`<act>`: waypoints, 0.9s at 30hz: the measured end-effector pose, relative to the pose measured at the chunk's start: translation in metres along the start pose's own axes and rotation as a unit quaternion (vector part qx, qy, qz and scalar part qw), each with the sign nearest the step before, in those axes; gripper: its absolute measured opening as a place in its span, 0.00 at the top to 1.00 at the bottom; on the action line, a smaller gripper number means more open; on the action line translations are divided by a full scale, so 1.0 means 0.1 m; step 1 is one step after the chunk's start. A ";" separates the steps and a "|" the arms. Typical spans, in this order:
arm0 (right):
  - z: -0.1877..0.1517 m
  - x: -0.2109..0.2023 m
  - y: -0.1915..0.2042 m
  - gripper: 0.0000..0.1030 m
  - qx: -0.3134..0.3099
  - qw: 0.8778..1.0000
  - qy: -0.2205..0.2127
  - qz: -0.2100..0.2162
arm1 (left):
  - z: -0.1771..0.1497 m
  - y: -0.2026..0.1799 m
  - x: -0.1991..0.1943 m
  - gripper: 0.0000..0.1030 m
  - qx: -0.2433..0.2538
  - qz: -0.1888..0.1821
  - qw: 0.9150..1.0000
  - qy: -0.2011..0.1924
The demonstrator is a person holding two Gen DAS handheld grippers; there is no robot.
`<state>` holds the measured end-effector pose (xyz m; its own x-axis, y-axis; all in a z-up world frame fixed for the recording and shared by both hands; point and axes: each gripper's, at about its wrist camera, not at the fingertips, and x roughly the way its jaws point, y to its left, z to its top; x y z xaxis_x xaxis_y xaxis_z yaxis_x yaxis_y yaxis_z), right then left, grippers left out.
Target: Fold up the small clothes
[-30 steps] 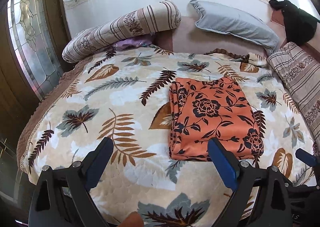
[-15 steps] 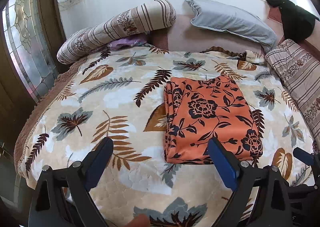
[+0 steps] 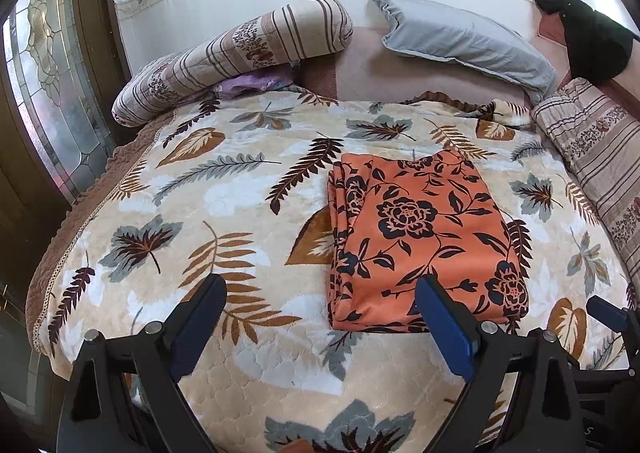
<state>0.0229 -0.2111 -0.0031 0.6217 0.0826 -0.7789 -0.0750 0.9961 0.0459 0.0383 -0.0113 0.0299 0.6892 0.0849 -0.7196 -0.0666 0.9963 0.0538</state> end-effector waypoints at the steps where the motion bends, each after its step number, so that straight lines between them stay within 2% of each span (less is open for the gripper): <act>1: 0.00 0.01 0.00 0.05 0.000 1.000 0.001 0.000 | 0.00 0.00 0.01 0.08 0.000 0.000 1.000 0.001; 8: 0.01 0.03 0.00 0.05 0.009 1.000 0.001 -0.001 | -0.01 -0.01 0.00 0.08 0.004 -0.006 1.000 0.002; 17: 0.05 -0.02 -0.04 0.05 0.053 0.998 -0.021 -0.018 | -0.02 0.01 -0.06 0.08 0.002 -0.010 1.000 -0.003; 27: 0.06 -0.04 0.04 0.05 0.045 0.999 -0.021 -0.016 | -0.01 0.03 -0.07 0.08 -0.004 -0.019 1.000 -0.003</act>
<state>0.0250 -0.2077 0.0042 0.6554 0.0510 -0.7536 0.0134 0.9968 0.0791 0.0330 -0.0091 0.0342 0.6956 0.0462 -0.7169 -0.0455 0.9988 0.0202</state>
